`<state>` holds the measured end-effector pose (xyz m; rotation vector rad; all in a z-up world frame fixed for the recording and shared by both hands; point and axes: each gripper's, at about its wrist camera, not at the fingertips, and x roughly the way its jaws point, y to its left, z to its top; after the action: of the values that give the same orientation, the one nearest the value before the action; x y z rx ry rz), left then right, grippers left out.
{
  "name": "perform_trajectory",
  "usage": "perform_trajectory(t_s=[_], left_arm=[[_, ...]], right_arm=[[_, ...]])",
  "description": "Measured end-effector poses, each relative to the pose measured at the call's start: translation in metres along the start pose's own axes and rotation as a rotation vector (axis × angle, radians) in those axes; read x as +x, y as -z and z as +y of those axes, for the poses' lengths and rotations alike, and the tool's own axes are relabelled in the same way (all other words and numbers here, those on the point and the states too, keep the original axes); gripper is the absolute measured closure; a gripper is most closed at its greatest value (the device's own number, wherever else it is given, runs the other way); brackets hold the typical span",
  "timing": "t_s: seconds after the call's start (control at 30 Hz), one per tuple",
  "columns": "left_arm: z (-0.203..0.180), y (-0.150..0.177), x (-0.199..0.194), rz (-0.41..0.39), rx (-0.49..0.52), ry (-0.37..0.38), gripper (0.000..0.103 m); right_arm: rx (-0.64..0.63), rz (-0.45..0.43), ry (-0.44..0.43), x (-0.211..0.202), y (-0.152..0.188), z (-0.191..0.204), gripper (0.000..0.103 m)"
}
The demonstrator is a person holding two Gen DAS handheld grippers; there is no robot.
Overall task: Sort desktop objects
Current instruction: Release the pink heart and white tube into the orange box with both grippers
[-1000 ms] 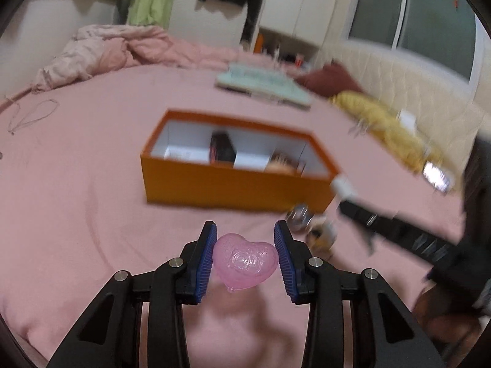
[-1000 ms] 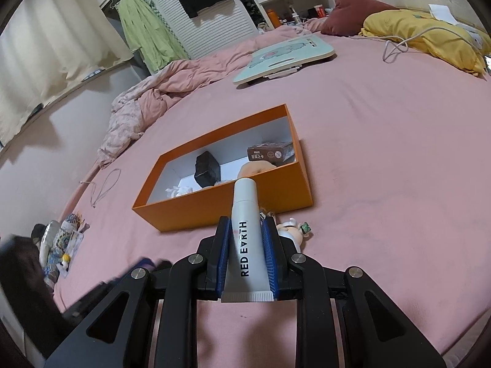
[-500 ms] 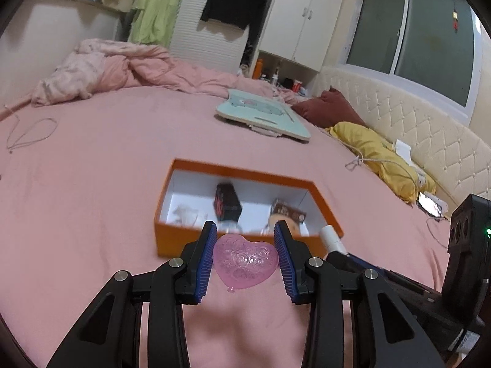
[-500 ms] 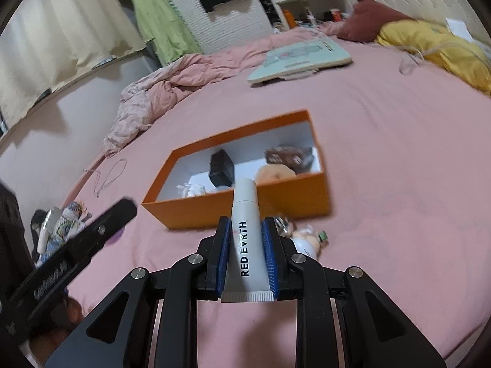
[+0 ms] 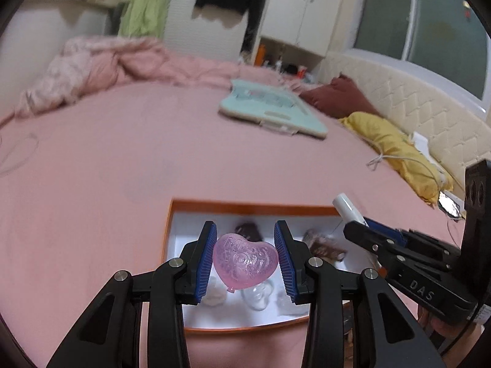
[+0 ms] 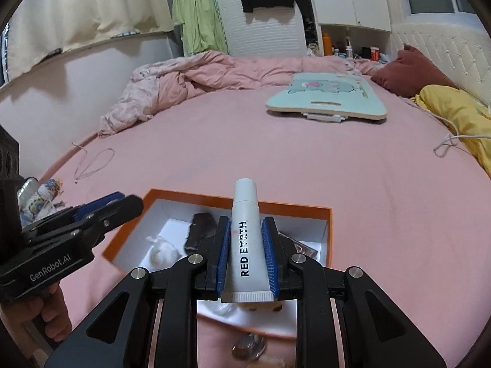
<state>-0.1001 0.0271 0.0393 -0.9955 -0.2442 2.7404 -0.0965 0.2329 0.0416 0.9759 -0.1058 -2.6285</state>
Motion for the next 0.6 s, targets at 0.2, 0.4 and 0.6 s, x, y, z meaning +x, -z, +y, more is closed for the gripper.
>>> perform_trajectory(t_s=[0.2,0.4,0.6], left_arm=[[0.006,0.002,0.003,0.015,-0.018,-0.013,0.066],[0.005,0.003,0.004,0.032,-0.022,-0.017,0.054],[0.01,0.005,-0.002,0.004,-0.062,-0.001,0.031]], right_arm=[[0.029,0.044,-0.039,0.011,0.008,-0.001,0.081],[0.066,0.004,-0.048,0.003,0.006,-0.003,0.081],[0.124,-0.031,-0.032,-0.004,0.001,-0.013,0.079]])
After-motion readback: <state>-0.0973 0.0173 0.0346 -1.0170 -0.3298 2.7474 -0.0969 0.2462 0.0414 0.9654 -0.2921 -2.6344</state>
